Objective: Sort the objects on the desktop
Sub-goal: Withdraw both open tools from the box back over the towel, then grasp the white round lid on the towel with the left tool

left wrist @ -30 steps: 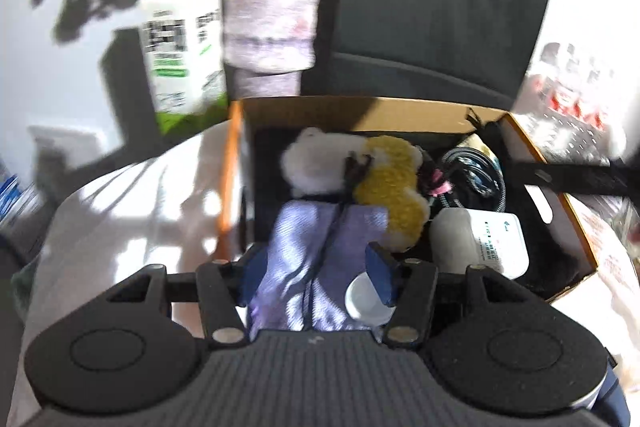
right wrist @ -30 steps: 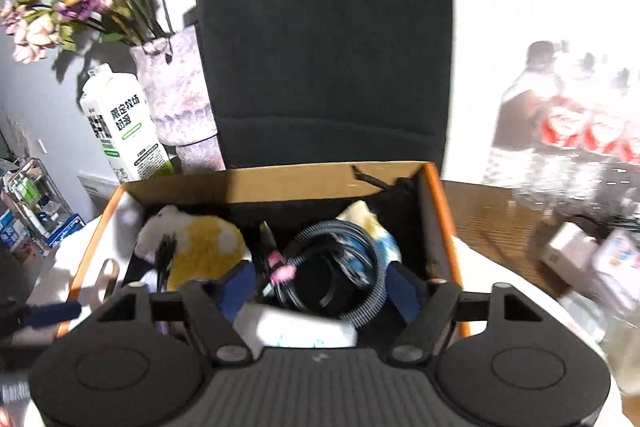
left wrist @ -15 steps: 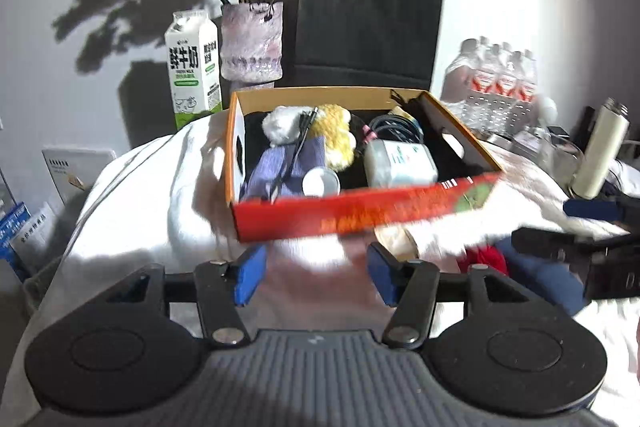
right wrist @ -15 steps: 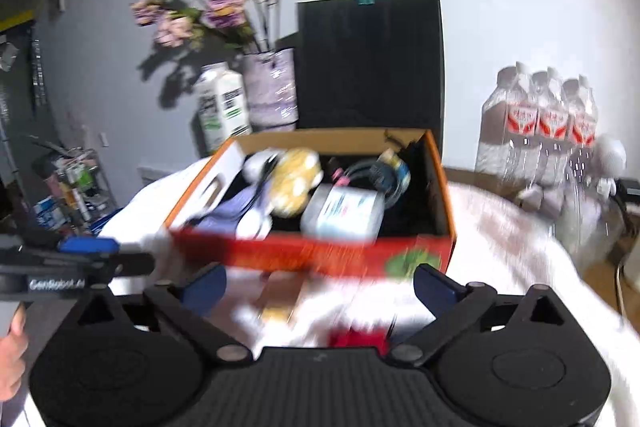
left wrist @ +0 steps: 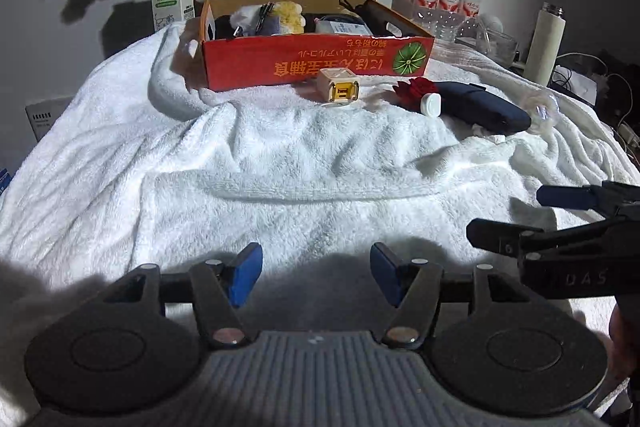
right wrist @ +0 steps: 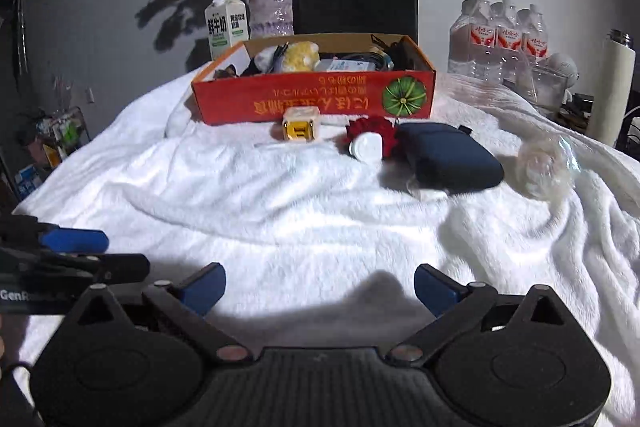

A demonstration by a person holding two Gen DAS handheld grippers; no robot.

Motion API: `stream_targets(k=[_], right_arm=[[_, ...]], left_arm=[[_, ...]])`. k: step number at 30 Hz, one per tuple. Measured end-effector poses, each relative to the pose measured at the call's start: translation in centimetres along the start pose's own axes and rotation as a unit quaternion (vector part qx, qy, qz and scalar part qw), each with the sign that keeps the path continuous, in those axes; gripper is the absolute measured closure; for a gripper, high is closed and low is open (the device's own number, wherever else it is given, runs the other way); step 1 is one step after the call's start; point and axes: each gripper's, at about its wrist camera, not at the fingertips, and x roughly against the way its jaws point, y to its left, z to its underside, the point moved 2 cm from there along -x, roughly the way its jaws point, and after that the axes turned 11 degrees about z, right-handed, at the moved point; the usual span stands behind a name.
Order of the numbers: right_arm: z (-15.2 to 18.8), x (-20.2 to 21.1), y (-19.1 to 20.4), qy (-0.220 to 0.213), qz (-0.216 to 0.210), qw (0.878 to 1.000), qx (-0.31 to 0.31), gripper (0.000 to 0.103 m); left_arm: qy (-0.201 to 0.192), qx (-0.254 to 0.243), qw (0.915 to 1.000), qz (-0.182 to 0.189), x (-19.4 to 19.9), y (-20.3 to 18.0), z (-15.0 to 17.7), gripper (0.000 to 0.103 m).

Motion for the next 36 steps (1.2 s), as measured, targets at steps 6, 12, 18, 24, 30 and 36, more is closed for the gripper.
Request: stream_targets(k=[6,12,18,24,30,36], right_arm=[[1.4,0.5,-0.4,-0.002,0.005,1.000,-0.010,0.002],[1.7,0.6,-0.3,-0.010,0.010,1.000,-0.007,0.002],[0.5,0.5,-2.1,-0.022,0.021,0.999,-0.027,0.002],[-3.6,-1.2,-5.1,-0.060,0.070,0.996,-0.019,0.002],[-7.3,-4.0,-5.2,-0.080,0.008,0.996,-0.024,0.009],[-7.8,-9.5,-2.7,-0.034,-0.038,0.999,0.000,0.047]], left_arm=[[-0.002,0.010,0.9999,-0.003,-0.1,0.3,0.5,0.041],[0.002,0.017,0.9999,-0.001,-0.7,0.5,0.6,0.041],[-0.002,0.016,0.9999,0.005,-1.6,0.8,-1.7,0.041],[-0.015,-0.008,0.9996,0.024,-4.9,0.9,-7.3,0.041],[0.009,-0.035,0.9977,0.057,-11.5,2.0,-11.9,0.040],[0.045,0.002,0.9963,0.073,-16.2,4.1,-12.8,0.049]])
